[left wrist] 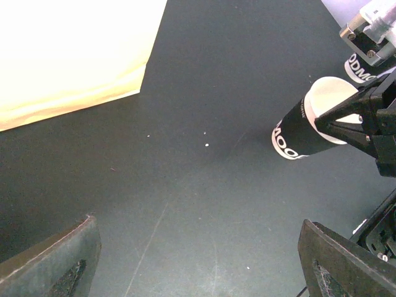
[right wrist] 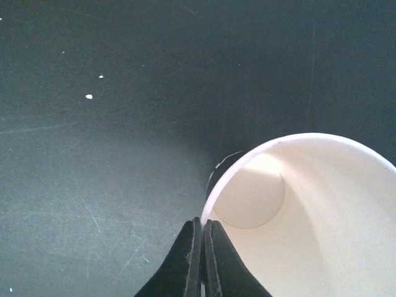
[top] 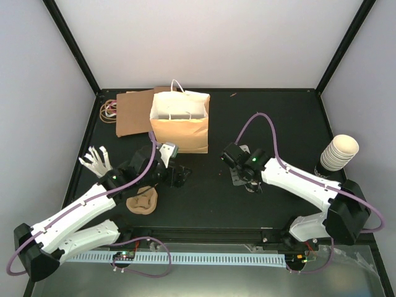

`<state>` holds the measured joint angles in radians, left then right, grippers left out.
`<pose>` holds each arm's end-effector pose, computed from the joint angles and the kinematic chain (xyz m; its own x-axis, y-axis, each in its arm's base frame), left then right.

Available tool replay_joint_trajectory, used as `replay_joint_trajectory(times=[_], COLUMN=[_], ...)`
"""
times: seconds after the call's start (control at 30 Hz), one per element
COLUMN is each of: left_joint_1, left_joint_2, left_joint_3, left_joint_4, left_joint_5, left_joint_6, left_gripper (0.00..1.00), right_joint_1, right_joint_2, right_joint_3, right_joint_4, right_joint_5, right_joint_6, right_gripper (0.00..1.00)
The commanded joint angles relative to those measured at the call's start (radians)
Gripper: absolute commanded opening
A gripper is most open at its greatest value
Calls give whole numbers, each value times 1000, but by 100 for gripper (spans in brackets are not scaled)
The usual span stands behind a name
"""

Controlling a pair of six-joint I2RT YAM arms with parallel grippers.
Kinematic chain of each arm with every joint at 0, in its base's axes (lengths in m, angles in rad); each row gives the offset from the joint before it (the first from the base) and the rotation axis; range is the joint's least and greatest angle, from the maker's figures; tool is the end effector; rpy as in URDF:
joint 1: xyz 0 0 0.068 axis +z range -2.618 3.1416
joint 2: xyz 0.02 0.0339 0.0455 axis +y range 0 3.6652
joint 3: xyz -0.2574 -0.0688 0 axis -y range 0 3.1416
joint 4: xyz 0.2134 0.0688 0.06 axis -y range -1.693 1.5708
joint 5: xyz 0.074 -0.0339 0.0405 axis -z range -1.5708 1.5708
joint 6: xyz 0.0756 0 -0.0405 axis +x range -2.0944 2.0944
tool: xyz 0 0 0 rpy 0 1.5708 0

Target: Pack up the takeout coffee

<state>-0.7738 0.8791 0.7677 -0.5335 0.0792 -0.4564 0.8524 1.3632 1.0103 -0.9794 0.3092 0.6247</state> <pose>0.1345 -0.1398 0.2579 -0.7129 0.0823 -0.6964 0.4765 0.7855 -0.3949 0.1637 0.1523 0.2060 -0.9105 -0.1951 -0.3646 -0.1693 0.9803 -0.1017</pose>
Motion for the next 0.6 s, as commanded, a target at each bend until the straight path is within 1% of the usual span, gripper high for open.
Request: replay_joint_trajectory(times=[0.0, 0.33, 0.57], left_joint_1=[-2, -4, -2], left_joint_2=[-2, -11, -19], left_joint_3=[7, 8, 17], left_joint_4=[17, 18, 9], left_joint_5=[-12, -16, -28], left_joint_6=[-4, -4, 3], left_gripper=[90, 90, 90], right_joint_1=[11, 15, 36], right_joint_2=[-14, -60, -55], right_joint_3=[21, 36, 63], right_joint_4=[-31, -4, 70], right_joint_5=[58, 19, 4], right_joint_6=[36, -7, -54], right_gripper=[2, 1, 1])
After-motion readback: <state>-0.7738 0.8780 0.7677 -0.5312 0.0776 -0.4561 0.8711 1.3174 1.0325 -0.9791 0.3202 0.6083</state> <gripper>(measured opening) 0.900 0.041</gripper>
